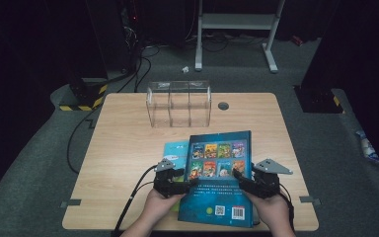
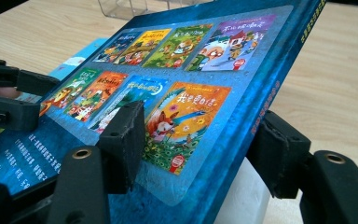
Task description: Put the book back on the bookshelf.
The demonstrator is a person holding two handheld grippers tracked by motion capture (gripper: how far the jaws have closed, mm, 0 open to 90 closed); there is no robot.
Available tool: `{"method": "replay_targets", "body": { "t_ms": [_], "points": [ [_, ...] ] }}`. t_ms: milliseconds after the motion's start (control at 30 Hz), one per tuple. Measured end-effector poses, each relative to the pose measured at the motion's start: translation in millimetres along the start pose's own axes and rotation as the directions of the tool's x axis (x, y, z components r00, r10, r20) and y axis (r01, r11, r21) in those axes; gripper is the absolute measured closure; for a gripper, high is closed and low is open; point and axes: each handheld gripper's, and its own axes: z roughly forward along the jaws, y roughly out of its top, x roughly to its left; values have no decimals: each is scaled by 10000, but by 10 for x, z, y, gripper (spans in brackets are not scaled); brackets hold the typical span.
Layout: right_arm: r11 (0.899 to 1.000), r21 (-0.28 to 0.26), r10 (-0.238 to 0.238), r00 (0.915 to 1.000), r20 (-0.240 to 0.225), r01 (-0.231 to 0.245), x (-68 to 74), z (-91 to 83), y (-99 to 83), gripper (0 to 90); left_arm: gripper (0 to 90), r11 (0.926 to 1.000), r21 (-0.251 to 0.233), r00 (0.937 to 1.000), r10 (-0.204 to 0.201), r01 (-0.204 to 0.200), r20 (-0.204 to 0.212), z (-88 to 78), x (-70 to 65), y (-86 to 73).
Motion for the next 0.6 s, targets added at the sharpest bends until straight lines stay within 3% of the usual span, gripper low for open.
{"method": "replay_targets", "body": {
  "t_ms": [367, 467, 600],
  "points": [
    [9992, -192, -363, 9993, -30, 363, 102, 5, 89, 398, 160, 9987, 110, 9974, -512, 507, 514, -13, 83, 35],
    [9989, -307, -353, 9993, -85, 351, 138, -6, 143, 421, 157, 9955, 121, 9908, -946, 939, 970, -26, 135, 41],
    [9973, -428, -608, 9981, -88, 604, 219, 1, 213, 437, 142, 9939, 72, 9884, -1098, 1096, 1045, -64, 164, 50]
  ]
}}
